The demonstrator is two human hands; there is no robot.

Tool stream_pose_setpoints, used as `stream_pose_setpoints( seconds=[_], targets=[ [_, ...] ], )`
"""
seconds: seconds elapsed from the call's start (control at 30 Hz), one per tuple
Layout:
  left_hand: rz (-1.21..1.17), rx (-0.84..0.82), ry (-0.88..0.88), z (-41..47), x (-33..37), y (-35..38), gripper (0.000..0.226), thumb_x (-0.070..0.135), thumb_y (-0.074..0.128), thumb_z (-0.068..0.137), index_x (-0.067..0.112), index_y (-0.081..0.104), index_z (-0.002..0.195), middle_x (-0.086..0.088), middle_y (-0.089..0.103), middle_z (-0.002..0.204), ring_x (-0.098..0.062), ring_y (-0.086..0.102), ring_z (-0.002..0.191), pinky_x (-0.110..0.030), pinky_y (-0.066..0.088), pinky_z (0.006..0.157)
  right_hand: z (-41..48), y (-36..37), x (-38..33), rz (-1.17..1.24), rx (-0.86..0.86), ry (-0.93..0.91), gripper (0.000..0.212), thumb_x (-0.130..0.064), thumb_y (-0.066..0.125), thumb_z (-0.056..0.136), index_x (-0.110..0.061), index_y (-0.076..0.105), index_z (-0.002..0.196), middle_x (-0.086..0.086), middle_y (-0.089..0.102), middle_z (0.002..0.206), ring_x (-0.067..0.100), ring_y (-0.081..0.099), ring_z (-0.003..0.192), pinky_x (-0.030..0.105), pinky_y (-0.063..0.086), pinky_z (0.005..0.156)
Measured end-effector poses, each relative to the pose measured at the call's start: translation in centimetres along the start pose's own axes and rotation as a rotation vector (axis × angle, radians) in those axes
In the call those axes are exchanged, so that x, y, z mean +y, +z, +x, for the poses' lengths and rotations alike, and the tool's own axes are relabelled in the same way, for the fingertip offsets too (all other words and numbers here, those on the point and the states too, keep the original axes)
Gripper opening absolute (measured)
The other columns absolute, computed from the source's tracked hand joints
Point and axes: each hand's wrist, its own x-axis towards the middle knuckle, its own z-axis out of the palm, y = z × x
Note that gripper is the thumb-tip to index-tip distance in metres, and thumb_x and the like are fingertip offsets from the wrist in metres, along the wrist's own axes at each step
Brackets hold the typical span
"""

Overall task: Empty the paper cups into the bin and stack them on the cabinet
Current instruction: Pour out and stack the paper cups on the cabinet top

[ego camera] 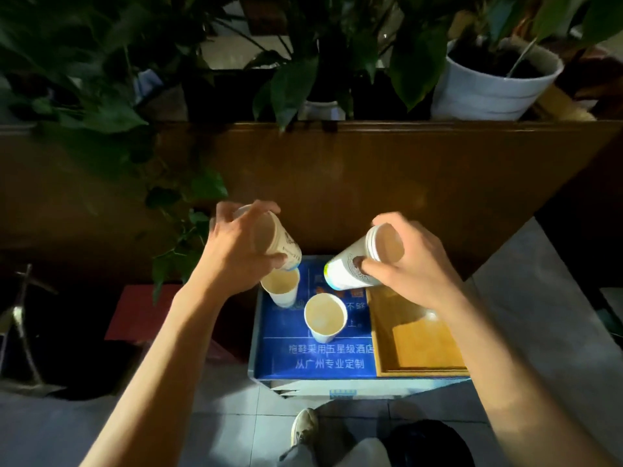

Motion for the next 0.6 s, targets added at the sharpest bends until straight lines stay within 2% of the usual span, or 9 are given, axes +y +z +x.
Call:
stream_pose_setpoints(
  seconds=[0.07, 0.2, 0.27, 0.4, 0.5, 0.6],
  targets=[
    [0.015, -0.042, 0.039, 0.5, -1.4, -0.4, 0.077, 0.03, 0.085, 0.06, 0.051, 0.044, 0.121, 0.01, 0.029, 0.111, -0.028, 0.038, 0.124, -0.042, 0.04, 0.1, 0.3, 1.2, -1.0, -0.025, -0.008, 0.013, 0.057, -0.056, 0.066, 0.062, -0.048, 0.043, 0.112, -0.007, 0.053, 0.106, 0.014, 0.053, 0.097, 0.033, 0.054, 0.069],
    [0.066, -0.16, 0.045, 1.4, -3.3, -0.6, 0.078, 0.032, 0.084, 0.061, 0.054, 0.041, 0.121, 0.001, 0.035, 0.126, -0.029, 0.039, 0.123, -0.044, 0.042, 0.101, 0.0, 3.0, -1.8, -0.077, -0.029, 0.02, 0.061, -0.065, 0.064, 0.056, -0.05, 0.043, 0.111, -0.012, 0.052, 0.101, 0.01, 0.053, 0.09, 0.023, 0.044, 0.057],
    [0.083, -0.199, 0.043, 1.5, -3.5, -0.3, 0.077, 0.032, 0.083, 0.062, 0.053, 0.04, 0.122, -0.001, 0.035, 0.131, -0.03, 0.038, 0.125, -0.047, 0.043, 0.103, 0.0, 3.6, -1.5, -0.075, -0.027, 0.041, 0.062, -0.067, 0.065, 0.054, -0.051, 0.042, 0.11, -0.014, 0.052, 0.099, 0.01, 0.054, 0.09, 0.026, 0.049, 0.059],
    [0.094, -0.262, 0.061, 2.7, -5.2, 0.2, 0.076, 0.03, 0.083, 0.064, 0.048, 0.04, 0.124, -0.002, 0.035, 0.134, -0.032, 0.037, 0.127, -0.049, 0.043, 0.103, 0.2, 7.0, -1.5, -0.017, -0.085, 0.14, 0.066, -0.066, 0.07, 0.054, -0.054, 0.041, 0.112, -0.014, 0.052, 0.103, 0.013, 0.056, 0.094, 0.042, 0.056, 0.07],
    [0.09, -0.259, 0.077, 2.9, -5.4, 1.0, 0.075, 0.03, 0.082, 0.064, 0.046, 0.041, 0.124, -0.002, 0.035, 0.134, -0.03, 0.036, 0.128, -0.047, 0.04, 0.104, -0.1, 7.7, -1.2, -0.005, -0.117, 0.156, 0.068, -0.066, 0.071, 0.053, -0.054, 0.04, 0.113, -0.012, 0.052, 0.105, 0.015, 0.056, 0.095, 0.044, 0.056, 0.073],
    [0.115, -0.292, 0.074, 3.5, -6.0, 1.9, 0.075, 0.031, 0.082, 0.064, 0.047, 0.041, 0.125, -0.001, 0.033, 0.135, -0.032, 0.037, 0.127, -0.045, 0.044, 0.101, 0.0, 8.7, -1.0, -0.051, -0.106, 0.174, 0.067, -0.069, 0.07, 0.052, -0.055, 0.04, 0.11, -0.013, 0.054, 0.104, 0.015, 0.058, 0.093, 0.041, 0.057, 0.069]
  ],
)
